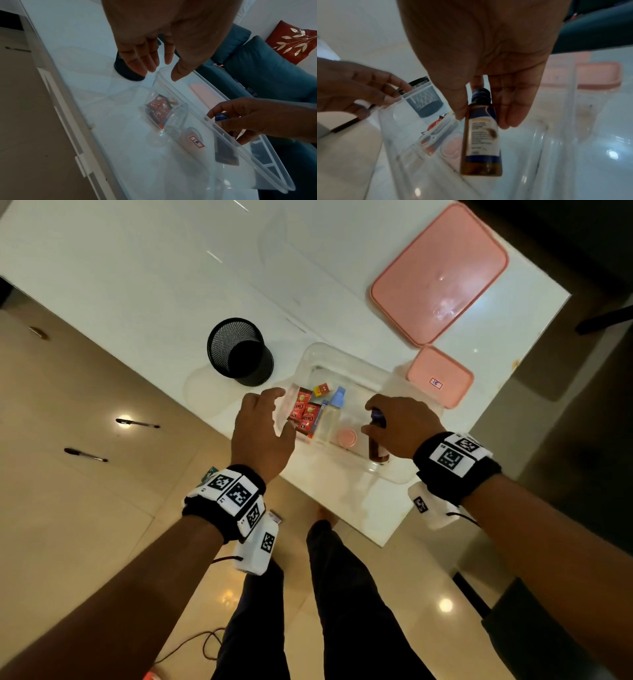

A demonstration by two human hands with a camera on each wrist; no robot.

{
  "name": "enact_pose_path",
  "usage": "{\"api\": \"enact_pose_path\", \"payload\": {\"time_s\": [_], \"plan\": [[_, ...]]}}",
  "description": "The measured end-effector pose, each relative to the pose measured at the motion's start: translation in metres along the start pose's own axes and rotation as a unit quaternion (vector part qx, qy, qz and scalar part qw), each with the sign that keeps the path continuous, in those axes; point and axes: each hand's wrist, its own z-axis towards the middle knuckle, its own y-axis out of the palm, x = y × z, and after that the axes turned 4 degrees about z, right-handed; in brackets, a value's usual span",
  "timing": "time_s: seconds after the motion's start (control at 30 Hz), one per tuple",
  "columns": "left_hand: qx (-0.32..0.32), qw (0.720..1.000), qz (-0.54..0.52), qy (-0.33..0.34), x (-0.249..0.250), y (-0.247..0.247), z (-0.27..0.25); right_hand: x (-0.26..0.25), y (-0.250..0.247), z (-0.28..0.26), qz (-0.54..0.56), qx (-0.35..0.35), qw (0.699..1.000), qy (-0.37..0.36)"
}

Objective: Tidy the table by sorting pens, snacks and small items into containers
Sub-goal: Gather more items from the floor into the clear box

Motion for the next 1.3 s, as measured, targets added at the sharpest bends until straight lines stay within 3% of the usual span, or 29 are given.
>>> {"api": "enact_pose_path", "payload": {"time_s": [0.2, 0.33, 0.57, 0.7, 1.1, 1.3], "plan": [[-0.060, 0.998, -0.010, -0.031, -0.009, 0.004, 0.003, -0.009, 0.003, 0.012, 0.003, 0.030, 1.000, 0.010], [-0.080, 0.996, -0.006, -0.040, -0.012, 0.006, 0.008, -0.011, 0.004, 0.019, 0.013, 0.011, 0.999, 0.049], [-0.118, 0.989, -0.028, -0.080, -0.008, 0.004, 0.007, -0.006, 0.008, 0.017, 0.094, 0.013, 0.992, 0.086], [-0.119, 0.988, -0.044, -0.088, -0.009, 0.005, 0.008, -0.012, 0.017, 0.010, 0.087, -0.022, 0.994, 0.058], [-0.115, 0.982, -0.086, -0.121, -0.004, 0.001, 0.002, -0.012, 0.010, 0.010, 0.085, 0.016, 0.994, 0.070], [-0.113, 0.976, -0.128, -0.134, -0.028, -0.017, -0.019, -0.026, -0.007, -0.018, 0.114, 0.044, 0.991, 0.049]]}}
